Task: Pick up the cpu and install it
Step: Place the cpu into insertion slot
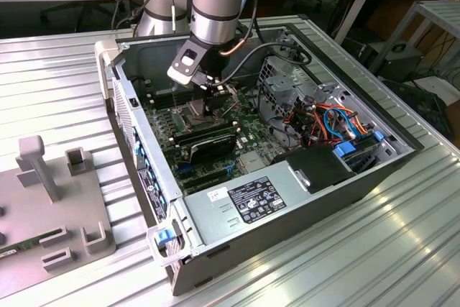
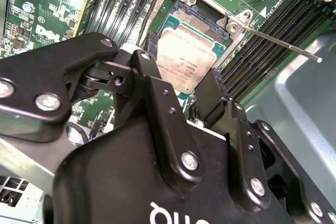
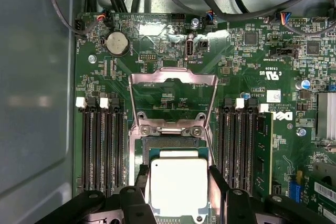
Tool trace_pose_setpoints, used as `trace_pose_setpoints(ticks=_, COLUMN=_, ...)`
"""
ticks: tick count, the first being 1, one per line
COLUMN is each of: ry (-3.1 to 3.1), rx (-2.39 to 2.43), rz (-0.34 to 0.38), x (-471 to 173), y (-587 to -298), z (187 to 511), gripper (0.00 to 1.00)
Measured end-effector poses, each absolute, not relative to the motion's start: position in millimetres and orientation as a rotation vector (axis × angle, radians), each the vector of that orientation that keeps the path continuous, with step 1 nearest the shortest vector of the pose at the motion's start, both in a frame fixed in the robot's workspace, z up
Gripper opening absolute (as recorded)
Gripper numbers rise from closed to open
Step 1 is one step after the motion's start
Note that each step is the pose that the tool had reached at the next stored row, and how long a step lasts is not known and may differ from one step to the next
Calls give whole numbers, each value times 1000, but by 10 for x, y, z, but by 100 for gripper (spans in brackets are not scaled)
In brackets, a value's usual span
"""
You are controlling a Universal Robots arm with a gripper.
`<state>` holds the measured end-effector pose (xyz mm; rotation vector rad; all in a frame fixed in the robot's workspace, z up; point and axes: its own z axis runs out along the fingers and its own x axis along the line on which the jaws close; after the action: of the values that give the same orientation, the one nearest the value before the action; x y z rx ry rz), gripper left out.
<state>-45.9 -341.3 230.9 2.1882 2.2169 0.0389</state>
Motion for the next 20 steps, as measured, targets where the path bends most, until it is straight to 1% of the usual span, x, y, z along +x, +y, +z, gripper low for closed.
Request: trace_pose_setpoints(ticks=20, ry=2217, rx=2188, rz=39, x=-458, y=-3413, z=2260, gripper=54)
